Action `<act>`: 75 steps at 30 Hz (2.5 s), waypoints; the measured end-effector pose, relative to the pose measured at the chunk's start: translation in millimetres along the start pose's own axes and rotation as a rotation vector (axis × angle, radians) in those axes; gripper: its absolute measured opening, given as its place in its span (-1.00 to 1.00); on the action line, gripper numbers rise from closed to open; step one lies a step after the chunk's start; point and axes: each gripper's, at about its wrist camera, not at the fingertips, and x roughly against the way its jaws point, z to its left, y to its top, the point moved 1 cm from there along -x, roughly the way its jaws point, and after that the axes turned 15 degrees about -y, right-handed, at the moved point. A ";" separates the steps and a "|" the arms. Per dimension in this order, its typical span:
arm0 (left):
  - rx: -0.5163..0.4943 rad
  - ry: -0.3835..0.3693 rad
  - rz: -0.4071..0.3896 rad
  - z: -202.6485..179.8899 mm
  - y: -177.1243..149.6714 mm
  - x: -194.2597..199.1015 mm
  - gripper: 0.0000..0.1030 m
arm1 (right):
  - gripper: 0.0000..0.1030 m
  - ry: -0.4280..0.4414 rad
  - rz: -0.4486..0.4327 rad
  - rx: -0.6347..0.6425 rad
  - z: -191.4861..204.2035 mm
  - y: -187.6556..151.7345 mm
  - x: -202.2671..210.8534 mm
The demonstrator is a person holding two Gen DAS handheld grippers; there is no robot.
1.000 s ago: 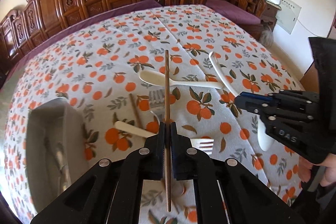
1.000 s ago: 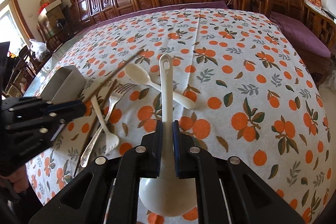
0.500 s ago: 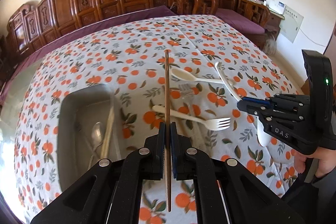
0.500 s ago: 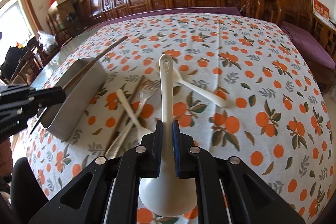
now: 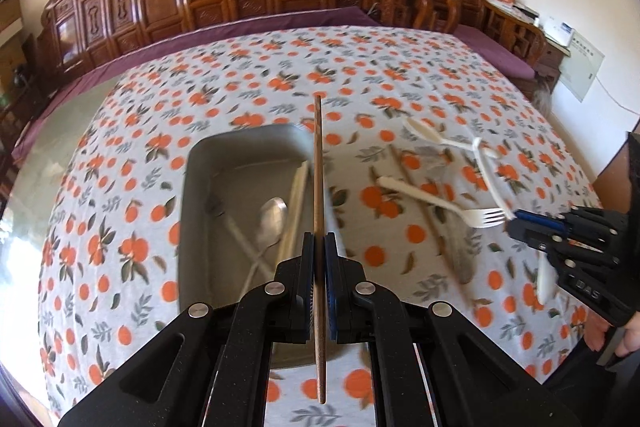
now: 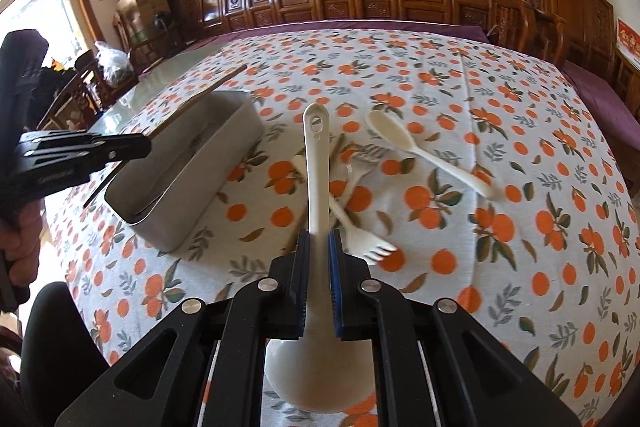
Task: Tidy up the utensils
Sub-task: 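Carry the chopstick into the grey tray with the left tool while the right tool holds the spoon, then lower the white plastic spoon into the grey tray and open the right tool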
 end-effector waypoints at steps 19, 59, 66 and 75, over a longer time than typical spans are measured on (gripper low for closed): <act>0.088 0.050 0.071 54.8 -12.0 -25.3 -0.92 | -0.79 0.016 0.005 0.023 14.2 0.1 -1.6; 0.102 0.037 -0.097 102.0 -42.5 99.9 -0.63 | -0.78 0.168 -0.012 0.021 162.3 106.3 -20.3; 0.122 0.042 -0.087 112.3 -50.3 100.5 -0.62 | -0.78 0.146 0.051 -0.002 171.5 107.3 -57.3; 0.115 0.037 -0.075 112.5 -50.4 96.2 -0.62 | -0.78 0.114 0.107 0.017 176.6 91.7 -84.6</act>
